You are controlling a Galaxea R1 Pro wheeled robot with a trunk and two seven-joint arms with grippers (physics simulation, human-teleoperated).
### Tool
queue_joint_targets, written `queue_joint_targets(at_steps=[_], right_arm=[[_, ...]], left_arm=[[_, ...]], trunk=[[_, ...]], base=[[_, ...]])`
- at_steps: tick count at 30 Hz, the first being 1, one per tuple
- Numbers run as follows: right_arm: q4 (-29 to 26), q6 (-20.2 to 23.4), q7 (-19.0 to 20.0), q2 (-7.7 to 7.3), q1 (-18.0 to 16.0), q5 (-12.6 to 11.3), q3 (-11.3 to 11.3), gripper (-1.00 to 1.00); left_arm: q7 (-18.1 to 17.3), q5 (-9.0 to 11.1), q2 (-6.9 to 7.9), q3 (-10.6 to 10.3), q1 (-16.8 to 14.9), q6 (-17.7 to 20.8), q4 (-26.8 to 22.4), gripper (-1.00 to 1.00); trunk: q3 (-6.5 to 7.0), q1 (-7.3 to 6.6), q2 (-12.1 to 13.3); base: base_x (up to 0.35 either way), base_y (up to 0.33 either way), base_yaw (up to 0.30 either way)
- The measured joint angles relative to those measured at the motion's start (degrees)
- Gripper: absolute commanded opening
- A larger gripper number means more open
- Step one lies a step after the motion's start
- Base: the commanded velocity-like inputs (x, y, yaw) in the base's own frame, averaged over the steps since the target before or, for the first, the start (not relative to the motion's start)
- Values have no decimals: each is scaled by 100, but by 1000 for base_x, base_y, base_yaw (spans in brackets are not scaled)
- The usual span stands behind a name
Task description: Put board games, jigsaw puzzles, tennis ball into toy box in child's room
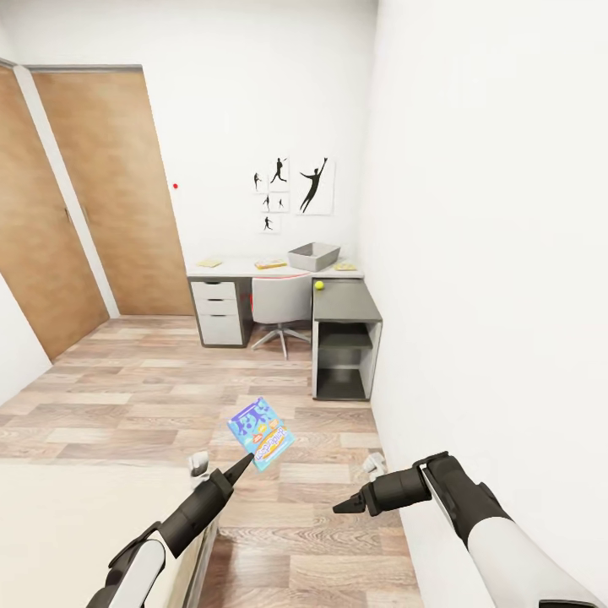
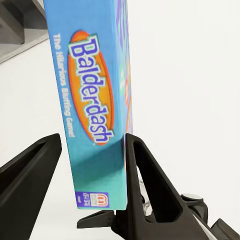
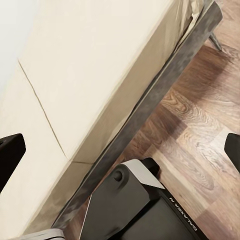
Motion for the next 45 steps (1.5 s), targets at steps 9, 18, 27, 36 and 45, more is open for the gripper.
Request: queue_joint_targets(at_steps=[9, 18, 27, 36, 45], right_arm=[[0, -4, -3, 0, 0, 0, 0, 100], [0, -1, 4, 0, 0, 0, 0, 100], [0, 0, 8, 0, 0, 0, 0, 100], [0, 1, 13, 0, 0, 0, 0, 100], [-4, 0, 30, 0, 0, 0, 0, 100]], left_arm=[[-7, -7, -5, 0, 0, -28, 0, -100], [-8, -13, -8, 0, 0, -33, 1, -100], [-5, -18, -9, 0, 0, -36, 1, -100], [1, -28, -9, 0, 1, -37, 1, -100], [1, -30, -9, 0, 0, -37, 1, -100]], trunk=[[0, -3, -1], [0, -3, -1], [0, -3, -1], [0, -3, 0], [0, -3, 0]], base=[[176, 0, -1], [314, 0, 0], [335, 0, 0], [339, 0, 0], [339, 0, 0]])
